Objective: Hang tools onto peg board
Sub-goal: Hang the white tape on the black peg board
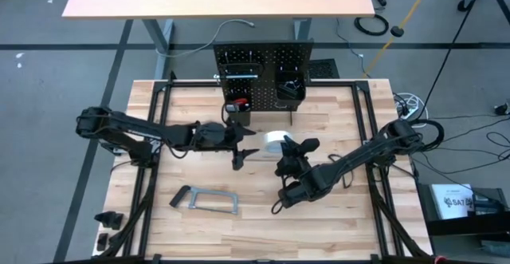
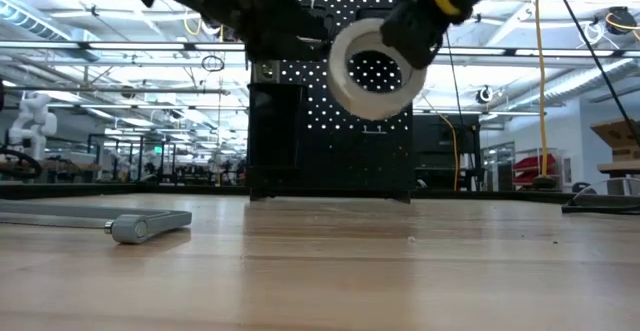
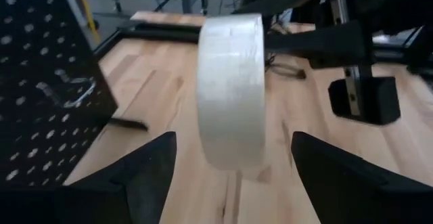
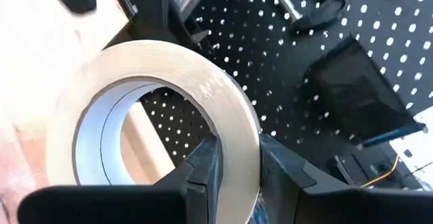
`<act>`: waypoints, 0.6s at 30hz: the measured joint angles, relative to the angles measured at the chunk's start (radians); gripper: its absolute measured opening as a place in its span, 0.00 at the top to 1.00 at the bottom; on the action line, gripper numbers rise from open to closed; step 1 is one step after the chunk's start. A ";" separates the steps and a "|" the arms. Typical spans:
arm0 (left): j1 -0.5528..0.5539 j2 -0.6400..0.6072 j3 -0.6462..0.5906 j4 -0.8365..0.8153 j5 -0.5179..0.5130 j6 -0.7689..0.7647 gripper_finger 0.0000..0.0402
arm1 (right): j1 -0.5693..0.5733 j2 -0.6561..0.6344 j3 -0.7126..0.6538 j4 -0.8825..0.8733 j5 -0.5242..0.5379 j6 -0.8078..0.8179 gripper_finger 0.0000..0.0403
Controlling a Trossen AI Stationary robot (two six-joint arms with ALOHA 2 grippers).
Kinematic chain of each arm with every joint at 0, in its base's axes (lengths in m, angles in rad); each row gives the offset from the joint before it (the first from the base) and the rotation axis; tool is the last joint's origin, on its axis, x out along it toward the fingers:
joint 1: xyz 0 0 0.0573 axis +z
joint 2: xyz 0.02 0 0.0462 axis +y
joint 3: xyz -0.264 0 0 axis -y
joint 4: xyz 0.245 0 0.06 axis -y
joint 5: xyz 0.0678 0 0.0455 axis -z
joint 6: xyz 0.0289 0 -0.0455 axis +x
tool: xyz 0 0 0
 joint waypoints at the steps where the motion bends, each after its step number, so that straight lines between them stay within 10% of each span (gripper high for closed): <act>1: -0.001 -0.014 0.000 -0.026 -0.010 -0.001 0.26 | -0.003 0.000 -0.013 0.007 0.002 0.018 0.83; 18: -0.002 -0.090 -0.021 -0.046 -0.111 -0.002 0.25 | -0.169 0.002 -0.204 0.143 0.098 0.132 0.83</act>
